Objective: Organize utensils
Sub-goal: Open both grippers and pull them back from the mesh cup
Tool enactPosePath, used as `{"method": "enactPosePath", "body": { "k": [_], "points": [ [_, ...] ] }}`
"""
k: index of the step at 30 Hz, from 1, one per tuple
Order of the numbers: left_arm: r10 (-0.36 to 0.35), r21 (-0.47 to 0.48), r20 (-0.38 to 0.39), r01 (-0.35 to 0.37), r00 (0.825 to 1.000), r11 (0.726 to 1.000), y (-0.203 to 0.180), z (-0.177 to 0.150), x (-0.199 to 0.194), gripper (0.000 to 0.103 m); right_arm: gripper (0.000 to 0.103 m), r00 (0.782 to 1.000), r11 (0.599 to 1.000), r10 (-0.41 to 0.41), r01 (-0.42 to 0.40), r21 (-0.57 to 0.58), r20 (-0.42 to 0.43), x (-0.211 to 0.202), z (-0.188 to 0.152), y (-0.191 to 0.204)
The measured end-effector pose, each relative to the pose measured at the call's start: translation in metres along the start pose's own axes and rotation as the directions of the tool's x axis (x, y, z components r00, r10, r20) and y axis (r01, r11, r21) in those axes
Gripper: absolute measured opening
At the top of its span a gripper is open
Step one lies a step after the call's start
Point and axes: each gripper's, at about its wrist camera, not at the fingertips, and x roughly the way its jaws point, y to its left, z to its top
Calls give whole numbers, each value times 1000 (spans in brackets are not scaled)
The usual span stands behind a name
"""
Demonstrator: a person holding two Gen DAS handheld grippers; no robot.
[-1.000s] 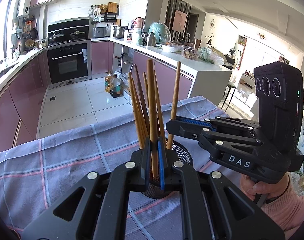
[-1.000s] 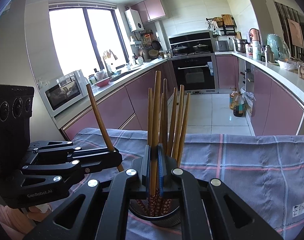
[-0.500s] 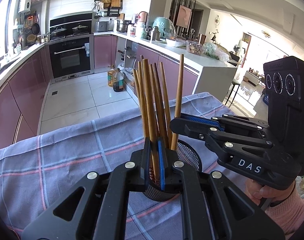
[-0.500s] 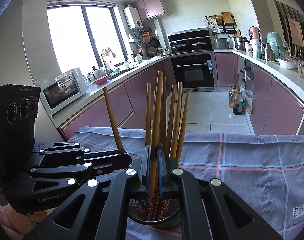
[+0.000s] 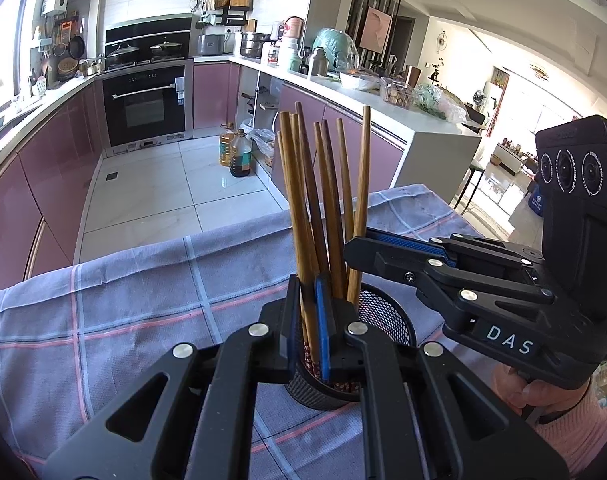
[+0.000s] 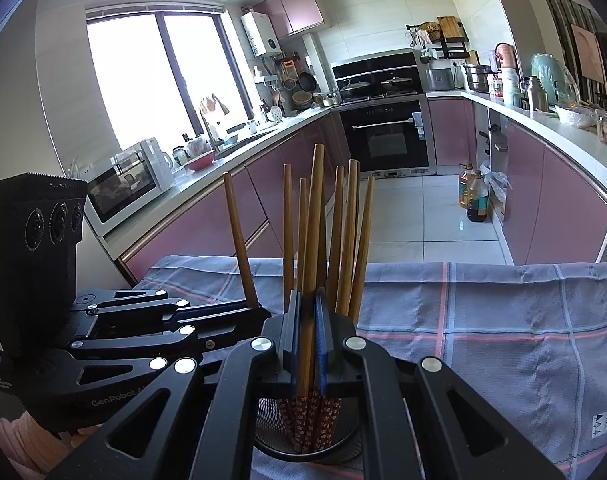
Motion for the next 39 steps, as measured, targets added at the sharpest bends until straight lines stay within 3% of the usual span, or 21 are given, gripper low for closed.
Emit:
{"method": "enactPosePath", "body": {
  "k": [11,13,16,20,23,26,28,30,34,39],
  "points": [
    [-4,-19,-16,3,1000,1000,7,-7,11,9,7,1000,1000,-2,2,9,-4,1,-2,2],
    [-8,-23,-9,7,1000,1000,7,-9,9,14,9,1000,1000,-2,2,10,-6,0,-2,3],
    [18,-23,17,-17,1000,1000,9,-14,2,27,27,1000,1000,-2,2,8,-1,-3,-6,4],
    [64,-41,64,-61,996,997,13,-22,-13,50,42,1000,1000,-18,18,-10,16,-11,-11,10],
    [109,-67,102,-103,989,992,21,-32,-27,65,63,999,999,-35,36,-19,33,-17,-16,14],
    [175,-80,143,-165,974,983,28,-43,-43,78,70,998,999,-48,49,-23,42,-23,-23,17],
    [216,-88,164,-204,963,975,32,-50,-53,87,81,997,998,-57,58,-21,54,-26,-27,18],
    [252,-102,182,-236,951,966,35,-57,-63,97,84,995,997,-66,68,-24,69,-29,-31,21],
    [324,-124,225,-303,919,945,41,-71,-85,97,96,994,996,-72,76,-49,84,-32,-41,33],
    [397,-147,263,-370,880,917,44,-88,-107,97,96,991,990,-85,96,-100,107,-35,-52,49]
  ]
}}
